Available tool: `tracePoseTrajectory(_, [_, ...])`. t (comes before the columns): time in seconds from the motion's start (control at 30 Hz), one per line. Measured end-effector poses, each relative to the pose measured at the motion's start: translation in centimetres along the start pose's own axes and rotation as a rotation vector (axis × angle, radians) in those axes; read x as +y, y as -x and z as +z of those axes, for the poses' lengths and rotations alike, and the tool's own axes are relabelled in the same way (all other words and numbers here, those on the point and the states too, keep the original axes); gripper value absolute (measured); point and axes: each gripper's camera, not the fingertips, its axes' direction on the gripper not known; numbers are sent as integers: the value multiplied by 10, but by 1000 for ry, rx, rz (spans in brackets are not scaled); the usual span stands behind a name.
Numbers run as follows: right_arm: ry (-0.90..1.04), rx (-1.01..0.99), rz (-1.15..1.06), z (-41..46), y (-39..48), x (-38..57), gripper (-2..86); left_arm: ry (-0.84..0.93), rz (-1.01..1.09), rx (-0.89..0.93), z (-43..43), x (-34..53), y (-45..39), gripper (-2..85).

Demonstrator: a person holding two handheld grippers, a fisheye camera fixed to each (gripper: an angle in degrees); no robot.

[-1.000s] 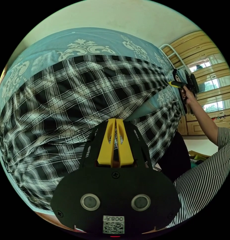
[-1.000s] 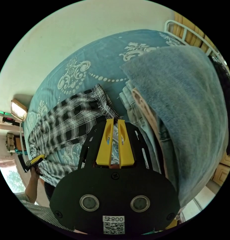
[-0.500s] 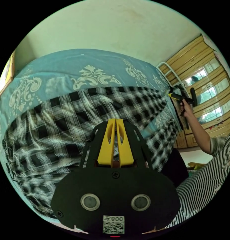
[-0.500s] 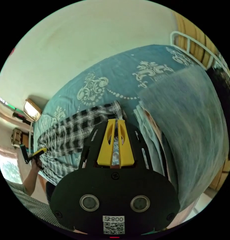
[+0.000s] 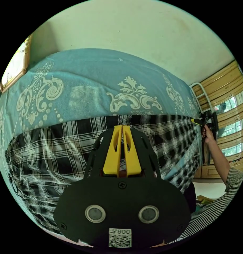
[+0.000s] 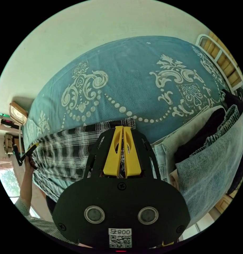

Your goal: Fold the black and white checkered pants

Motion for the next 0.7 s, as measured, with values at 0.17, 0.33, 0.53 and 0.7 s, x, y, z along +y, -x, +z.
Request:
tracePoseTrajectory(0.17, [-17, -126, -56, 1, 12, 9, 0, -17, 6, 104, -53, 41, -13, 2])
tracePoseTrajectory(0.33, [45, -276, -315, 29, 92, 51, 1, 143, -39, 14, -58, 72, -30, 1])
tracePoseTrajectory(0.53, [121, -144, -445, 90, 145, 84, 1, 102, -65, 23, -87, 66, -59, 1])
tracePoseTrajectory(0.7, [90, -177, -409, 96, 130, 69, 1, 25, -44, 59, -116, 41, -85, 1])
